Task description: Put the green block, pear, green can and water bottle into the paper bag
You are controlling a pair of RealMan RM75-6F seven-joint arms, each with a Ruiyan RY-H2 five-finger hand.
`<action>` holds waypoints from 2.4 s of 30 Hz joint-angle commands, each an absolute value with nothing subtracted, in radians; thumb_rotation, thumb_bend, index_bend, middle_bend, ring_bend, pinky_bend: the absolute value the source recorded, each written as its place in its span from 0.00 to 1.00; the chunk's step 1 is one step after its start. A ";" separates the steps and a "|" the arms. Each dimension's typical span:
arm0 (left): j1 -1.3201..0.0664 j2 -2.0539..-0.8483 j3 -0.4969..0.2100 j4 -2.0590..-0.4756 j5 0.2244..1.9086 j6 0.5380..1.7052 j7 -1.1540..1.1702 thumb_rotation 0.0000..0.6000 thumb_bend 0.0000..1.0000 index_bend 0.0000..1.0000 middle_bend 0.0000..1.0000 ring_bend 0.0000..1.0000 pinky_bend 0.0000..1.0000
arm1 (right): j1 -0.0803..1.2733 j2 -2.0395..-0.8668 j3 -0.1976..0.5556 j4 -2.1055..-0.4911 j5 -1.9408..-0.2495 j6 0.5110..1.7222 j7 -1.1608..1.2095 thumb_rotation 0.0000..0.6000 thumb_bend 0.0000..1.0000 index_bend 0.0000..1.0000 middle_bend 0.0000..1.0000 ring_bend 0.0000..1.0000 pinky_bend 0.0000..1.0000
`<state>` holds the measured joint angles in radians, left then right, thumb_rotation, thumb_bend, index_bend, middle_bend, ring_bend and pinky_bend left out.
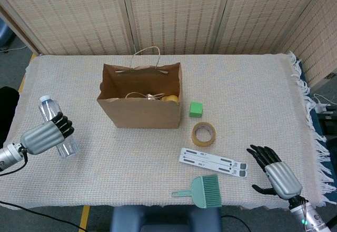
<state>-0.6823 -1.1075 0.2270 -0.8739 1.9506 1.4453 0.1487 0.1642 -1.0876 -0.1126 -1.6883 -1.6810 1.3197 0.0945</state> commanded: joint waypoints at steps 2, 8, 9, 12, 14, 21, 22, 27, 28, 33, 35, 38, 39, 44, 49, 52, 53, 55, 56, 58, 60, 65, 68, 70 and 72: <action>-0.639 -1.101 0.087 -0.978 1.763 1.478 0.082 1.00 0.68 0.62 0.63 0.58 0.72 | 0.163 -1.089 -0.112 -1.686 -1.682 1.321 0.092 1.00 0.07 0.00 0.00 0.00 0.01; -0.631 -1.139 -0.125 -1.244 1.524 1.514 -0.067 1.00 0.68 0.62 0.63 0.58 0.71 | 0.164 -1.090 -0.113 -1.686 -1.682 1.320 0.088 1.00 0.07 0.00 0.00 0.00 0.01; -0.637 -1.147 -0.161 -1.299 1.492 1.519 -0.089 1.00 0.68 0.62 0.63 0.58 0.71 | 0.163 -1.090 -0.112 -1.686 -1.682 1.320 0.088 1.00 0.07 0.00 0.00 0.00 0.01; -0.653 -1.176 -0.256 -1.446 1.404 1.524 -0.146 1.00 0.68 0.62 0.63 0.58 0.70 | 0.164 -1.089 -0.113 -1.686 -1.682 1.318 0.090 1.00 0.07 0.00 0.00 0.00 0.01; -0.664 -1.197 -0.313 -1.535 1.354 1.527 -0.187 1.00 0.68 0.62 0.63 0.58 0.70 | 0.165 -1.088 -0.113 -1.686 -1.682 1.317 0.092 1.00 0.07 0.00 0.00 0.00 0.01; -0.707 -1.261 -0.447 -1.827 1.174 1.473 -0.208 1.00 0.68 0.62 0.62 0.58 0.69 | 0.169 -1.082 -0.115 -1.689 -1.681 1.309 0.101 1.00 0.07 0.00 0.00 0.00 0.01; -0.711 -1.266 -0.448 -1.848 1.166 1.462 -0.195 1.00 0.68 0.62 0.62 0.58 0.69 | 0.169 -1.081 -0.115 -1.690 -1.680 1.308 0.103 1.00 0.07 0.00 0.00 0.00 0.01; -0.741 -1.309 -0.438 -1.879 1.172 1.430 -0.128 1.00 0.68 0.62 0.62 0.58 0.69 | 0.171 -1.078 -0.117 -1.692 -1.680 1.305 0.107 1.00 0.07 0.00 0.00 0.00 0.01; -0.747 -1.320 -0.436 -1.869 1.178 1.425 -0.117 1.00 0.68 0.62 0.61 0.58 0.69 | 0.171 -1.077 -0.117 -1.692 -1.681 1.304 0.107 1.00 0.07 0.00 0.00 0.00 0.01; -0.803 -1.390 -0.447 -1.780 1.169 1.376 -0.076 1.00 0.67 0.62 0.61 0.58 0.69 | 0.171 -1.077 -0.119 -1.694 -1.681 1.300 0.102 1.00 0.07 0.00 0.00 0.00 0.01; -0.825 -1.419 -0.451 -1.744 1.159 1.358 -0.063 1.00 0.67 0.61 0.61 0.58 0.69 | 0.172 -1.076 -0.118 -1.695 -1.679 1.300 0.103 1.00 0.07 0.00 0.00 0.00 0.01; -0.860 -1.468 -0.451 -1.682 1.146 1.325 -0.038 1.00 0.66 0.60 0.61 0.57 0.68 | 0.172 -1.074 -0.118 -1.697 -1.676 1.298 0.106 1.00 0.07 0.00 0.00 0.00 0.01; -0.871 -1.485 -0.447 -1.663 1.141 1.311 -0.031 1.00 0.65 0.60 0.60 0.56 0.68 | 0.173 -1.073 -0.118 -1.698 -1.675 1.297 0.106 1.00 0.07 0.00 0.00 0.00 0.01; -0.901 -1.495 -0.397 -1.649 1.101 1.195 0.042 1.00 0.47 0.19 0.20 0.17 0.36 | 0.176 -1.068 -0.117 -1.701 -1.669 1.290 0.113 1.00 0.07 0.00 0.00 0.00 0.01; -0.916 -1.474 -0.374 -1.659 1.098 1.135 0.091 1.00 0.41 0.00 0.00 0.00 0.11 | 0.177 -1.065 -0.117 -1.702 -1.669 1.288 0.116 1.00 0.07 0.00 0.00 0.00 0.01; -0.915 -1.474 -0.374 -1.667 1.110 1.137 0.092 1.00 0.40 0.00 0.00 0.00 0.09 | 0.178 -1.065 -0.116 -1.702 -1.668 1.286 0.114 1.00 0.07 0.00 0.00 0.00 0.01; -0.913 -1.474 -0.378 -1.672 1.113 1.142 0.091 1.00 0.40 0.00 0.00 0.00 0.09 | 0.178 -1.065 -0.116 -1.702 -1.667 1.287 0.112 1.00 0.07 0.00 0.00 0.00 0.01; -0.910 -1.471 -0.383 -1.683 1.117 1.150 0.090 1.00 0.40 0.00 0.00 0.00 0.09 | 0.177 -1.065 -0.115 -1.701 -1.666 1.287 0.110 1.00 0.07 0.00 0.00 0.00 0.01; -0.905 -1.465 -0.386 -1.695 1.118 1.155 0.088 1.00 0.40 0.00 0.00 0.00 0.09 | 0.176 -1.066 -0.115 -1.701 -1.666 1.288 0.108 1.00 0.07 0.00 0.00 0.00 0.01; -0.896 -1.452 -0.387 -1.713 1.116 1.160 0.092 1.00 0.40 0.00 0.00 0.00 0.09 | 0.175 -1.068 -0.115 -1.700 -1.665 1.290 0.106 1.00 0.07 0.00 0.00 0.00 0.01; -0.887 -1.430 -0.389 -1.737 1.099 1.158 0.106 1.00 0.40 0.00 0.00 0.00 0.09 | 0.174 -1.069 -0.115 -1.700 -1.666 1.290 0.101 1.00 0.07 0.00 0.00 0.00 0.01; -0.900 -1.379 -0.410 -1.772 0.991 1.132 0.219 1.00 0.39 0.00 0.00 0.00 0.08 | 0.171 -1.075 -0.115 -1.700 -1.670 1.294 0.079 1.00 0.07 0.00 0.00 0.00 0.01; -0.913 -1.381 -0.427 -1.793 0.939 1.139 0.256 1.00 0.38 0.00 0.00 0.00 0.08 | 0.170 -1.078 -0.113 -1.700 -1.666 1.296 0.073 1.00 0.07 0.00 0.00 0.00 0.01; -0.921 -1.386 -0.424 -1.796 0.940 1.147 0.278 1.00 0.35 0.00 0.00 0.00 0.07 | 0.170 -1.078 -0.112 -1.699 -1.665 1.295 0.073 1.00 0.07 0.00 0.00 0.00 0.01; -0.924 -1.393 -0.421 -1.800 0.945 1.153 0.286 1.00 0.34 0.00 0.00 0.00 0.07 | 0.171 -1.077 -0.112 -1.699 -1.665 1.294 0.074 1.00 0.07 0.00 0.00 0.00 0.01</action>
<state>-0.9196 -1.3902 -0.4198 -1.7952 0.9441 1.1491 0.2807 0.1707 -1.0771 -0.1125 -1.6991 -1.6650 1.2941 0.0737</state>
